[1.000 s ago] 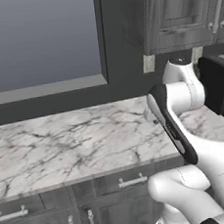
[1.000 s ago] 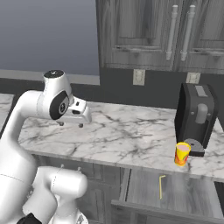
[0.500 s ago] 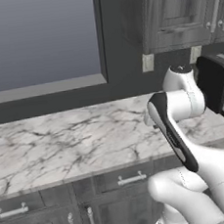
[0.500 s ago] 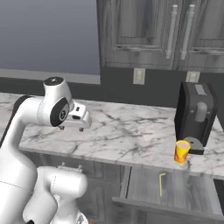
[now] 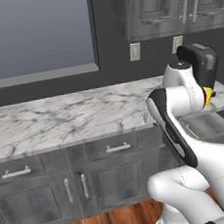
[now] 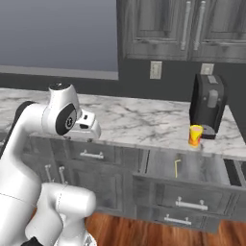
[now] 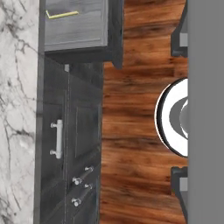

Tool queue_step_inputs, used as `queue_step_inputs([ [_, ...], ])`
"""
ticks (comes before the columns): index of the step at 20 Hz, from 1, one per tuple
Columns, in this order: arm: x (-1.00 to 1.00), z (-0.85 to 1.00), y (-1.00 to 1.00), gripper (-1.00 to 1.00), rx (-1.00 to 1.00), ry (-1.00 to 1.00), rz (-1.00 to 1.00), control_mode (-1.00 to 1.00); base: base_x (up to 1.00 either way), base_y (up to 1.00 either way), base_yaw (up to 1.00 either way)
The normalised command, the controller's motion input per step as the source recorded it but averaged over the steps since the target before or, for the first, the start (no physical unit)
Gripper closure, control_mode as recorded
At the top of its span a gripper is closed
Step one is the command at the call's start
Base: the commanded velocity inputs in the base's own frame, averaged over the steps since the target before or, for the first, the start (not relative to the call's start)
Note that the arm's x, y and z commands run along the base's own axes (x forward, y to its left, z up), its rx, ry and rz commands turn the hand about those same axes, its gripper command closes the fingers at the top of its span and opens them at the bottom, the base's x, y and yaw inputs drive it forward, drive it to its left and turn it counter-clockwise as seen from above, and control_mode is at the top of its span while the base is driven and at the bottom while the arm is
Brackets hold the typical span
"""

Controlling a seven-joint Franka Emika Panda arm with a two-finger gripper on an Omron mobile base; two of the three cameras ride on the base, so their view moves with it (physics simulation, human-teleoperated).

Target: Pick up the straw from the right drawer and put it inside the smoothie cup.

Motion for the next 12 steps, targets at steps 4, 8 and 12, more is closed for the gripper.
queue_step_inputs([
  [4, 0.0, 0.0, 0.0, -1.0, 0.0, 0.0, 0.0, 1.0, -0.41, -0.26, -0.02],
  [8, 0.0, 0.0, 0.0, -1.0, 0.0, 0.0, 0.0, 1.0, -0.14, -0.57, -0.05],
  [12, 0.0, 0.0, 0.0, -1.0, 0.0, 0.0, 0.0, 1.0, 0.0, -0.79, -0.05],
])
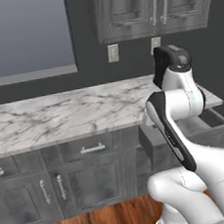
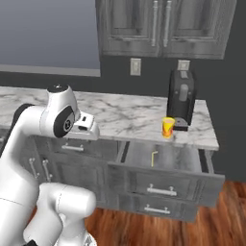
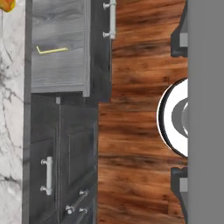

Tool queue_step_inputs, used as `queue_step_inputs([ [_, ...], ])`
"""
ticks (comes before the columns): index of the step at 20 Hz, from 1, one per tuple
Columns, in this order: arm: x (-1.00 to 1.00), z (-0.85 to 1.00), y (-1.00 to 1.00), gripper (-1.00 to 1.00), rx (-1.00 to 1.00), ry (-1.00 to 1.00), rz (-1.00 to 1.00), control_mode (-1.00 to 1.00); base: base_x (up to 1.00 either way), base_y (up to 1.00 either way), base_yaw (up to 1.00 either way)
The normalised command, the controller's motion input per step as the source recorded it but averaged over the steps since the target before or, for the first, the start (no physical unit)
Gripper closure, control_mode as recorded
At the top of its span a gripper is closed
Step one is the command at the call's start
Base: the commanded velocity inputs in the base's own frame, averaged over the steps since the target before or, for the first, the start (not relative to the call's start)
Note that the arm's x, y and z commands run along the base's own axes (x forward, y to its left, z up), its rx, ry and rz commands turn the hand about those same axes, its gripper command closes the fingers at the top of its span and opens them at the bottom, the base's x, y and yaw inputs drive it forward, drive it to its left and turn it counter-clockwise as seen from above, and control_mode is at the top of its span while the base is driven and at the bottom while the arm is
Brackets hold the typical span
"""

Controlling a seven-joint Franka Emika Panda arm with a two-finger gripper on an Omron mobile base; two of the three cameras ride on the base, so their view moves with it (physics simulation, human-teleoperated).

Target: Pick up the straw from the right drawer and put it inside the smoothie cup.

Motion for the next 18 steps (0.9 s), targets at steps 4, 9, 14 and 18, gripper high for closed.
queue_step_inputs([
  [4, 0.0, 0.0, 0.0, -1.0, 0.0, 0.0, 0.0, 1.0, 0.0, -0.82, -0.04],
  [9, 0.0, 0.0, 0.0, -1.0, 0.0, 0.0, 0.0, 1.0, 0.01, -0.71, -0.01],
  [14, 0.0, 0.0, 0.0, -1.0, 0.0, 0.0, 0.0, 1.0, 0.08, -0.47, 0.0],
  [18, 0.0, 0.0, 0.0, -1.0, 0.0, 0.0, 0.0, 1.0, 0.14, -0.21, 0.0],
])
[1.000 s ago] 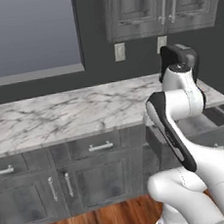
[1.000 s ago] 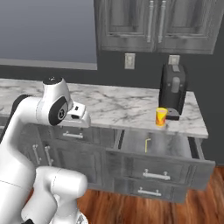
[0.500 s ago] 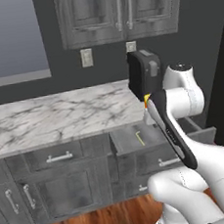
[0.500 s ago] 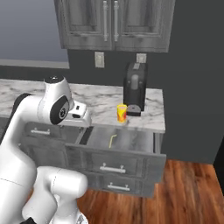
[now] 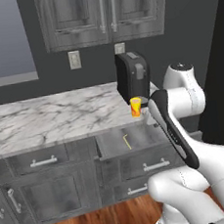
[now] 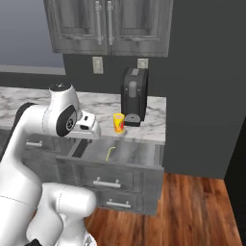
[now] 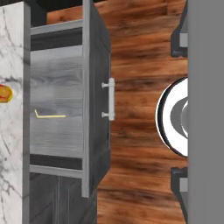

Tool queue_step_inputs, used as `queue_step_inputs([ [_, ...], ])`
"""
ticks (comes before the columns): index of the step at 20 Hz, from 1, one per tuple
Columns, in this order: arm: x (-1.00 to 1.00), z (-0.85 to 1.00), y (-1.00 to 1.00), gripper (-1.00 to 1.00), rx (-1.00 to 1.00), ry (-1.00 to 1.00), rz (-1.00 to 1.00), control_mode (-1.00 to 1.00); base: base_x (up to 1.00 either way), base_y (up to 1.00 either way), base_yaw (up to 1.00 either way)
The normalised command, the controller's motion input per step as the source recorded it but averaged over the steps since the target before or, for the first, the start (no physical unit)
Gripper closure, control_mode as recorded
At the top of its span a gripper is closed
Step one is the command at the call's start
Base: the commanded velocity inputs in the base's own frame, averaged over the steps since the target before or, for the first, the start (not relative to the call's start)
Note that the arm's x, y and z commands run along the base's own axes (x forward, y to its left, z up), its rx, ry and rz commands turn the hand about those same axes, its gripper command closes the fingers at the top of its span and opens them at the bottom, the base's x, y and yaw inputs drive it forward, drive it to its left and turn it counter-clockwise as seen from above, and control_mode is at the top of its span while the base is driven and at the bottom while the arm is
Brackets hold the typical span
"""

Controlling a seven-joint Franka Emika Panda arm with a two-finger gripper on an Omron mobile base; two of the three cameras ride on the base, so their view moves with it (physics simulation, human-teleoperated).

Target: Pick up the straw from the right drawer and put it inside the smoothie cup.

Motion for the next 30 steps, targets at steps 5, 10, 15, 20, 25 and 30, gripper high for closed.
queue_step_inputs([
  [5, 0.2, -0.03, -0.01, -1.0, 0.01, 0.0, 0.01, -1.0, 0.09, -0.01, 0.0],
  [10, 0.44, -0.35, -0.01, -1.0, 0.0, 0.01, 0.0, -1.0, 0.0, 0.0, 0.0],
  [15, 0.44, -0.56, -0.04, -1.0, 0.0, 0.03, 0.0, -1.0, 0.0, 0.0, 0.0],
  [20, 0.34, -0.39, -0.04, -1.0, 0.0, 0.02, 0.0, -1.0, 0.0, 0.0, 0.0],
  [25, 0.33, -0.27, -0.06, -1.0, 0.0, 0.02, 0.0, -1.0, 0.0, 0.0, 0.0],
  [30, 0.26, -0.22, -0.05, -1.0, 0.0, 0.02, 0.0, -1.0, 0.0, 0.0, 0.0],
])
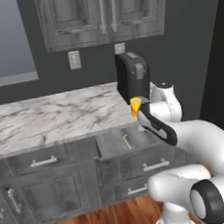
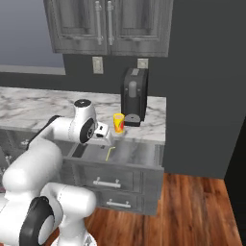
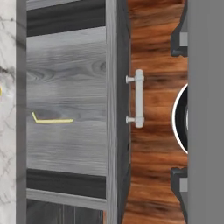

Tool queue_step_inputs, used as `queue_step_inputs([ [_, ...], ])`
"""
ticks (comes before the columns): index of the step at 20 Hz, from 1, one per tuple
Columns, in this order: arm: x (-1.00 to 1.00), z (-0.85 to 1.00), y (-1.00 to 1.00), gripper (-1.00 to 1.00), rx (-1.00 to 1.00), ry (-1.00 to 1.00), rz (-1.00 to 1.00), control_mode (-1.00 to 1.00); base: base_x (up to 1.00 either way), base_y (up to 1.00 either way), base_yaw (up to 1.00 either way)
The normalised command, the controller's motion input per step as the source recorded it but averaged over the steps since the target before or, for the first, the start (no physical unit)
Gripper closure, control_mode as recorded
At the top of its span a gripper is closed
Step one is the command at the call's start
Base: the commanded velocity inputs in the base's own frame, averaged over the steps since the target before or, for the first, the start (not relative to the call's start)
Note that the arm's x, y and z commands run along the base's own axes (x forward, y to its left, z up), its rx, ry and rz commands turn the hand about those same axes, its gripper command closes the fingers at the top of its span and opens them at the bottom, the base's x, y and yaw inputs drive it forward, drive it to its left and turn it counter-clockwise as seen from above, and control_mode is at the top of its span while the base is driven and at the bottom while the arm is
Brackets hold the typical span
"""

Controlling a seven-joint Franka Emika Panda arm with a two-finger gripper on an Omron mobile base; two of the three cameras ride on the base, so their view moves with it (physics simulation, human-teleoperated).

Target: Pick up the straw from the right drawer and put it inside the smoothie cup.

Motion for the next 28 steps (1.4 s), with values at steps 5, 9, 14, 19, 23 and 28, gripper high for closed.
queue_step_inputs([
  [5, 0.2, -0.14, -0.07, -1.0, 0.0, 0.02, 0.0, -1.0, 0.0, 0.0, 0.0],
  [9, 0.15, -0.15, -0.05, -1.0, 0.0, 0.03, 0.0, -1.0, 0.0, 0.0, 0.0],
  [14, 0.21, -0.26, -0.01, -1.0, 0.0, 0.04, 0.0, -1.0, 0.0, 0.0, 0.0],
  [19, 0.18, -0.27, 0.0, -1.0, 0.0, 0.04, 0.0, -1.0, 0.0, 0.0, 0.0],
  [23, 0.17, -0.21, 0.0, -1.0, 0.0, 0.02, 0.0, -1.0, 0.0, 0.0, 0.0],
  [28, 0.2, -0.34, 0.0, -1.0, 0.0, 0.0, 0.0, -1.0, 0.0, 0.0, 0.0],
])
